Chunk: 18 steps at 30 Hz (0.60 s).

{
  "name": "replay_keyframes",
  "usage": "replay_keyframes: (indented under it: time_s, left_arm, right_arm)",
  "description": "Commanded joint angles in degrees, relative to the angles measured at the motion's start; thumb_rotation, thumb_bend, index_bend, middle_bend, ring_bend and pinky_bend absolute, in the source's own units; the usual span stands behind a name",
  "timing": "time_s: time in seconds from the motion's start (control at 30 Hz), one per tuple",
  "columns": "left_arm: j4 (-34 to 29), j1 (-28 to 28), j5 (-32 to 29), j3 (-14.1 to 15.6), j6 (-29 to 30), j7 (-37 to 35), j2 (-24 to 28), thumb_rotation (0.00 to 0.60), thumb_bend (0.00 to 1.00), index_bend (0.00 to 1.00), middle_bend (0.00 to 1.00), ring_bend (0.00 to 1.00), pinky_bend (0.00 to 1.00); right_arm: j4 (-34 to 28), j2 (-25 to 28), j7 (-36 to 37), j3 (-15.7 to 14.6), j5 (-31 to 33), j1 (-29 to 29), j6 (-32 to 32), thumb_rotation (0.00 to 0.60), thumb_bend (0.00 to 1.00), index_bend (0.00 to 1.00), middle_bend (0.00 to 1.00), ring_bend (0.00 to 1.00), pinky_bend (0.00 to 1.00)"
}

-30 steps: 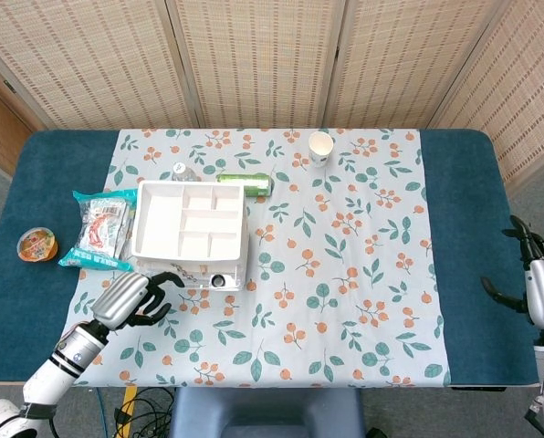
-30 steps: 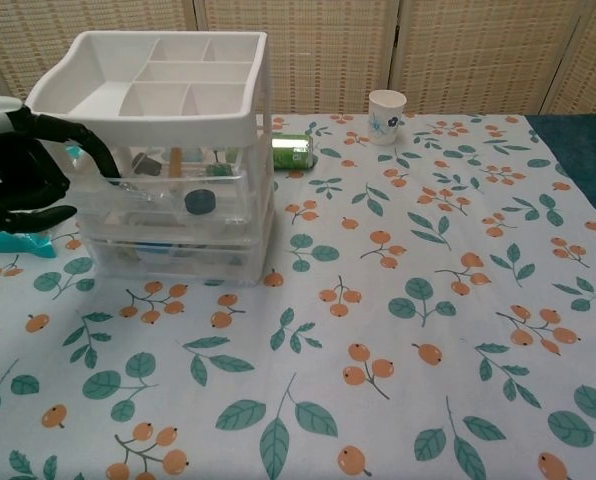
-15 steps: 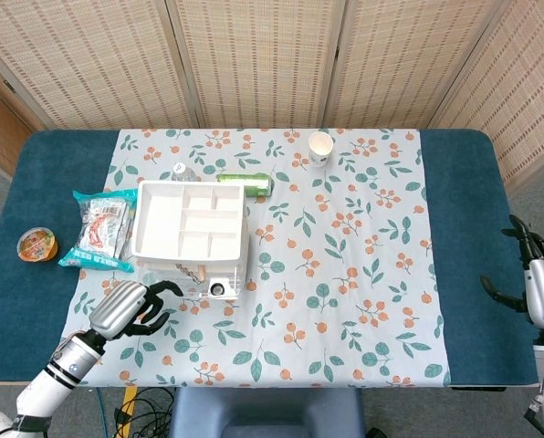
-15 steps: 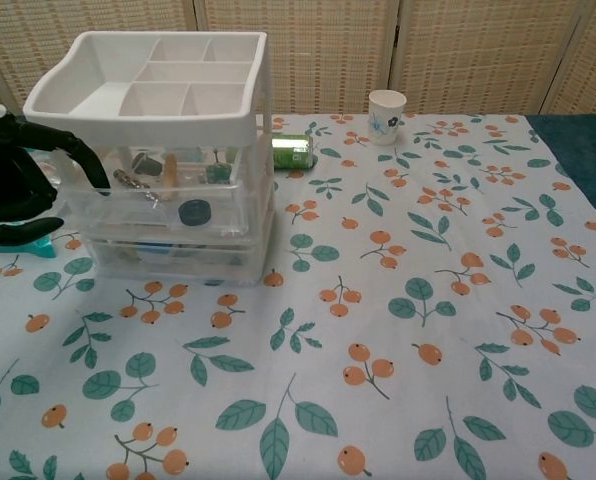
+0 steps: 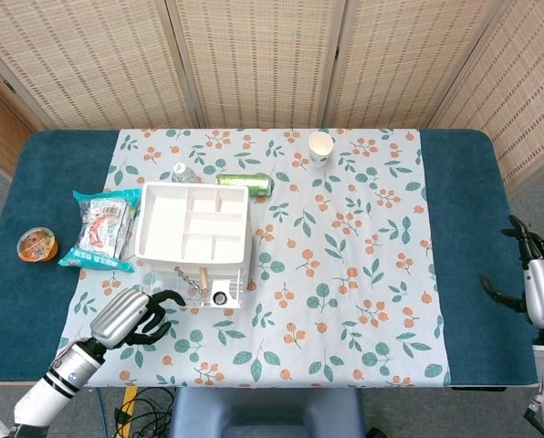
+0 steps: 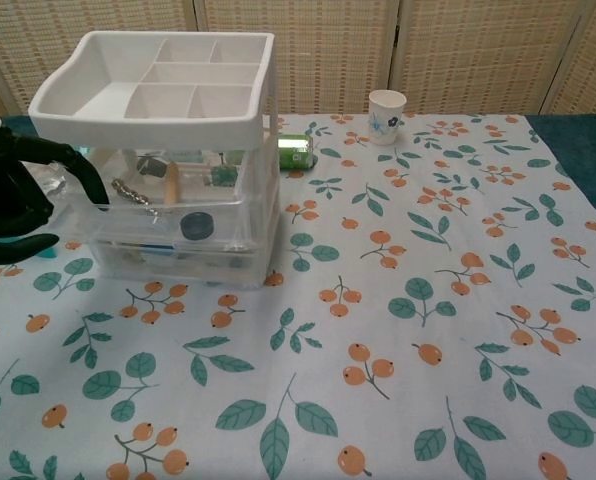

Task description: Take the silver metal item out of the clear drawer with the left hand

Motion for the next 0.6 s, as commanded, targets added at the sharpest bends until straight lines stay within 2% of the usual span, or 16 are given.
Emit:
replay_keyframes:
  time_s: [0.03, 0.6]
  left_arm:
    - [-0.03, -0.01, 0.70, 0.26, 0.22, -0.47, 0.11, 0.600, 0.42, 0.39, 0.88, 0.91, 1.00]
    - [-0.95, 0.20, 3.90, 2.19, 1.18, -3.13, 1.44, 0.600, 0.42, 0.40, 0.88, 0.91, 1.00]
  right_arm:
    - [-0.04, -0.01, -0.08, 0.01, 0.03, 0.05, -0.08, 0.600, 0.26, 0.00, 0.22, 0.21, 0.36]
    - [-0.16, -0.14, -0.27, 0.02, 0.19, -0.07, 0.09, 0.600, 0.26, 0.00, 0.22, 0.21, 0.36]
